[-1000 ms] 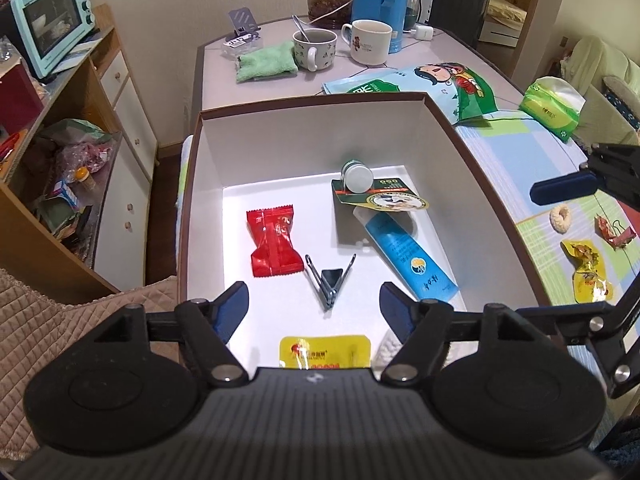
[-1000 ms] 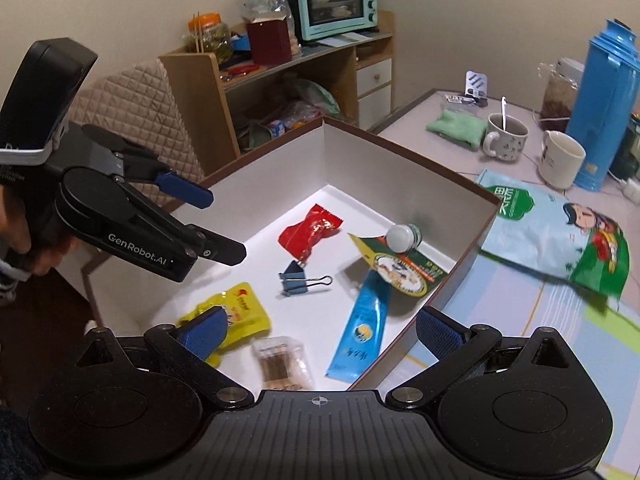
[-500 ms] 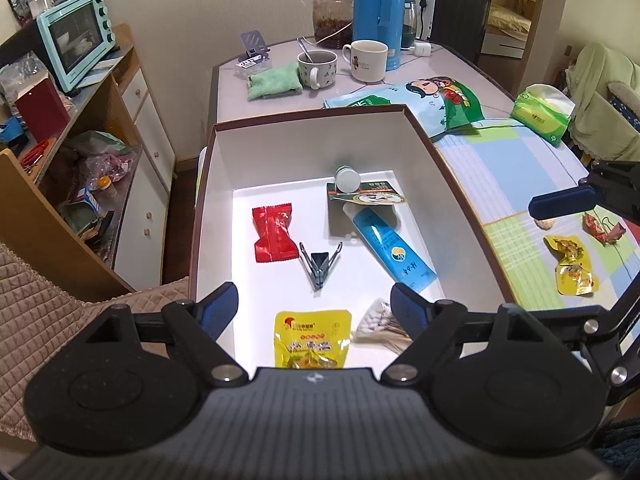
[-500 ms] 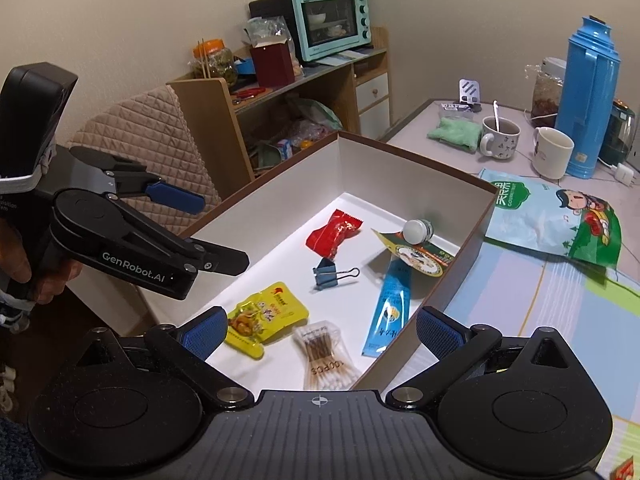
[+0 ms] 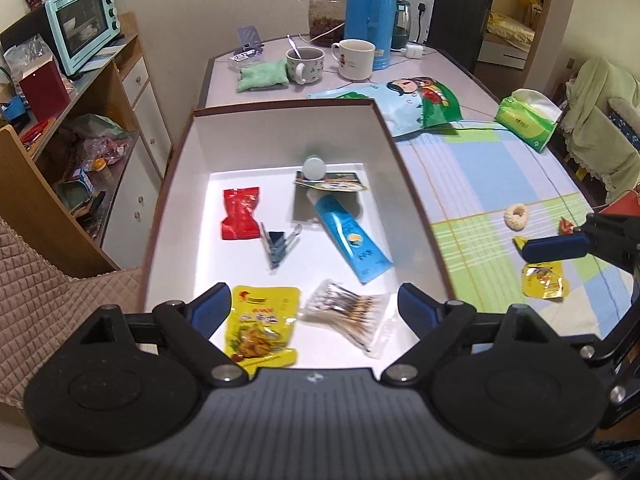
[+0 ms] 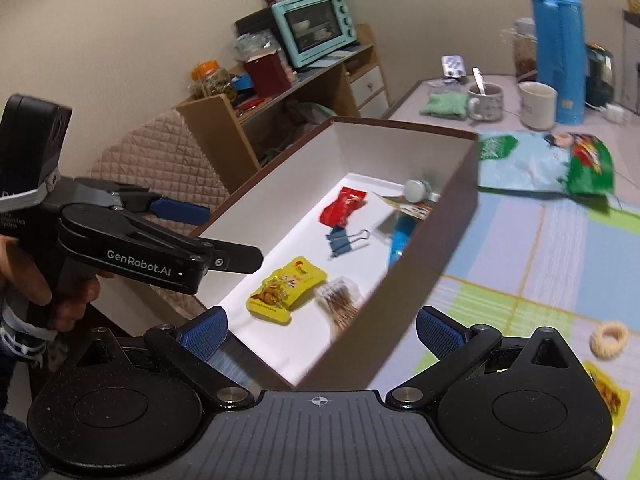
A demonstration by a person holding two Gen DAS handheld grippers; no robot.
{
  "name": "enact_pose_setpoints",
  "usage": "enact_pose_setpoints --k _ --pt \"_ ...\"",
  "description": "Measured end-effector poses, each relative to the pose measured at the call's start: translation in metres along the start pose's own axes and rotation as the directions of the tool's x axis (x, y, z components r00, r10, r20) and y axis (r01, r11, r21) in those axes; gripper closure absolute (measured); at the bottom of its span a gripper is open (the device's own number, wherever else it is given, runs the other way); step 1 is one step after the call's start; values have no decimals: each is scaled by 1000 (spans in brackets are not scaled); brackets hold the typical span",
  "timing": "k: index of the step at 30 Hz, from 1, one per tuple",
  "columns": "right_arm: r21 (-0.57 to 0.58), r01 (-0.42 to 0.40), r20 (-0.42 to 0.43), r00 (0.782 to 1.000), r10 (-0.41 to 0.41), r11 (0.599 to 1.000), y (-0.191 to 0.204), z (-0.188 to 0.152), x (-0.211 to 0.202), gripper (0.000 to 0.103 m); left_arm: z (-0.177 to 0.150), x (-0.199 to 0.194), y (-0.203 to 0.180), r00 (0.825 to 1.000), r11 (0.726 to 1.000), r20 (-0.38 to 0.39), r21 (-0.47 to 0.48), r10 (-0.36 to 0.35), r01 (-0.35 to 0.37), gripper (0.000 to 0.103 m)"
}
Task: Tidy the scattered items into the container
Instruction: 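Move both grippers out of the box back over the remaining snacks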
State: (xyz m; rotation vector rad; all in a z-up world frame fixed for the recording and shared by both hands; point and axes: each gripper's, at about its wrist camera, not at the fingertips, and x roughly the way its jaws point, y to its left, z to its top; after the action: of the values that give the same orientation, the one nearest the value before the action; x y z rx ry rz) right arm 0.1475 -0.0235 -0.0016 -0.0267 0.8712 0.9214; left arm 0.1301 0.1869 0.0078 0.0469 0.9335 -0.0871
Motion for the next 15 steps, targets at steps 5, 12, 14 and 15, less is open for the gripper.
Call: enact_pose_setpoints --k 5,12,14,15 --pt "31 44 16 999 -44 999 -27 -13 -30 0 5 0 -34 1000 999 3 27 -22 22 13" --pt "110 112 16 993 -115 988 -82 -39 -81 0 17 7 -99 996 993 12 85 -86 84 12" --pt "131 137 8 990 -140 982 -99 -48 -98 0 19 11 -118 995 991 4 95 -100 99 12" --pt "141 153 3 988 -155 978 -107 -53 -105 0 19 13 -126 994 989 -1 98 -107 107 12"
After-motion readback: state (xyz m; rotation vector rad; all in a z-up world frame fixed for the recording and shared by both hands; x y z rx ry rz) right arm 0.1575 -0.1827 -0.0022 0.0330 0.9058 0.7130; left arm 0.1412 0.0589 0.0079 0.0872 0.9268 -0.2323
